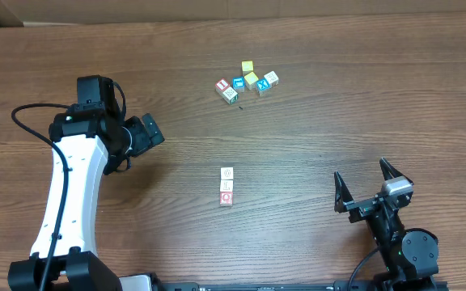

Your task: Flip 3 blocks

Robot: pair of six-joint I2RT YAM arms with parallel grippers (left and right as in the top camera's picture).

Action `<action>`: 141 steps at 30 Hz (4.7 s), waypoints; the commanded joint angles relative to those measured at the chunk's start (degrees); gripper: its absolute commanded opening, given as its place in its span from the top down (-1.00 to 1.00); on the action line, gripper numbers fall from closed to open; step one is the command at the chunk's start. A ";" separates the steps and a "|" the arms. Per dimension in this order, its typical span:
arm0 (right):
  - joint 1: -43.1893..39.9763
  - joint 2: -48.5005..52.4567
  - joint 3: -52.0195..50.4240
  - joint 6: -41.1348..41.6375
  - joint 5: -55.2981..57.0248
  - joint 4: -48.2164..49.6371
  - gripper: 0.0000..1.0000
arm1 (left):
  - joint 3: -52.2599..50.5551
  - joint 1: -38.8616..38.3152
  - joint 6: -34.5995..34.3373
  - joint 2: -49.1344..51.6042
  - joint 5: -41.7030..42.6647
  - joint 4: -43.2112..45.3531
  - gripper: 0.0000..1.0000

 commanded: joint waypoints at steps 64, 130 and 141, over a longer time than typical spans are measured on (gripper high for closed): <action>-0.22 -0.52 -0.59 0.15 0.70 0.13 -1.00 | -55.28 -1.42 8.66 -86.07 7.26 71.65 -1.00; -0.22 -0.52 -0.59 0.15 0.70 0.13 -1.00 | -70.49 -2.54 11.19 -86.03 0.68 55.17 -1.00; -0.22 -0.52 -0.59 0.15 0.70 0.13 -1.00 | -70.49 -2.54 11.19 -86.03 0.68 55.17 -1.00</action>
